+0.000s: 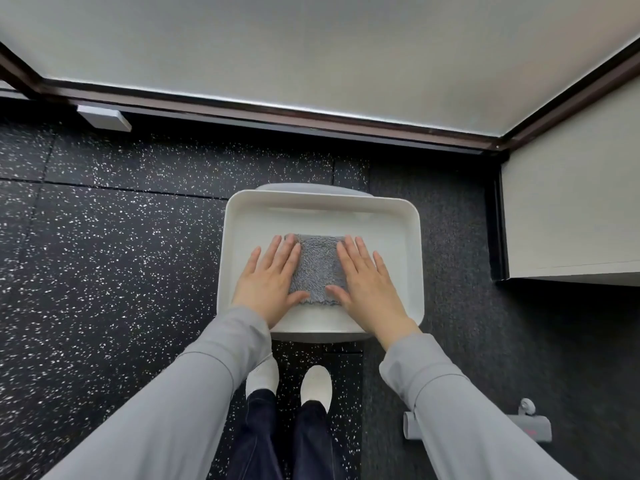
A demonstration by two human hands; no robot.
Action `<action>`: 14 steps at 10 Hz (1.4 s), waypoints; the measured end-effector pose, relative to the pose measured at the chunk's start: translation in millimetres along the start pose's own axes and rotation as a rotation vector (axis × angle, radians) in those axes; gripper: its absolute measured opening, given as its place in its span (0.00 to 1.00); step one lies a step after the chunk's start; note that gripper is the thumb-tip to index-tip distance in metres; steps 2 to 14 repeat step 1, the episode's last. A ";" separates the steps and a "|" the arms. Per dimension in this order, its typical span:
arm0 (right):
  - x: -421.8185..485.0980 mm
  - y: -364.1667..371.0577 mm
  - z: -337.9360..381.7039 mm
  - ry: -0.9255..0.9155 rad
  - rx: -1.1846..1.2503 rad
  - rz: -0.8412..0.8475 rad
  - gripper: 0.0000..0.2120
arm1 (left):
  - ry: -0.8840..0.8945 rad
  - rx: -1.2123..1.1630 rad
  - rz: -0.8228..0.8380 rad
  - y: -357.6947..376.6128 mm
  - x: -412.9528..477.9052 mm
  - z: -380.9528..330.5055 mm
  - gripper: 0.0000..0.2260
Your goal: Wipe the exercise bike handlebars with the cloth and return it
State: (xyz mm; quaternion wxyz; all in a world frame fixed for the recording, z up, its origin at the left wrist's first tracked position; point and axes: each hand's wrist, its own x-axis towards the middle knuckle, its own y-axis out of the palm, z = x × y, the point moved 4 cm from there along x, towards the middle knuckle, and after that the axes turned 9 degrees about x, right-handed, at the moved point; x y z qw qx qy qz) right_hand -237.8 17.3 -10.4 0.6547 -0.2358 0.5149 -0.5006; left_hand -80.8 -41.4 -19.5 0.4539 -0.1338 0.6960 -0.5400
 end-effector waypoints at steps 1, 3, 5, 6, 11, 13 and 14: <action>-10.9 -25.4 15.3 0.060 0.032 -0.065 0.34 | -0.071 -0.059 -0.002 -28.2 -17.3 -3.1 0.37; -10.9 -25.4 15.3 0.060 0.032 -0.065 0.34 | -0.071 -0.059 -0.002 -28.2 -17.3 -3.1 0.37; -10.9 -25.4 15.3 0.060 0.032 -0.065 0.34 | -0.071 -0.059 -0.002 -28.2 -17.3 -3.1 0.37; -10.9 -25.4 15.3 0.060 0.032 -0.065 0.34 | -0.071 -0.059 -0.002 -28.2 -17.3 -3.1 0.37; -10.9 -25.4 15.3 0.060 0.032 -0.065 0.34 | -0.071 -0.059 -0.002 -28.2 -17.3 -3.1 0.37; -10.9 -25.4 15.3 0.060 0.032 -0.065 0.34 | -0.071 -0.059 -0.002 -28.2 -17.3 -3.1 0.37; -10.9 -25.4 15.3 0.060 0.032 -0.065 0.34 | -0.071 -0.059 -0.002 -28.2 -17.3 -3.1 0.37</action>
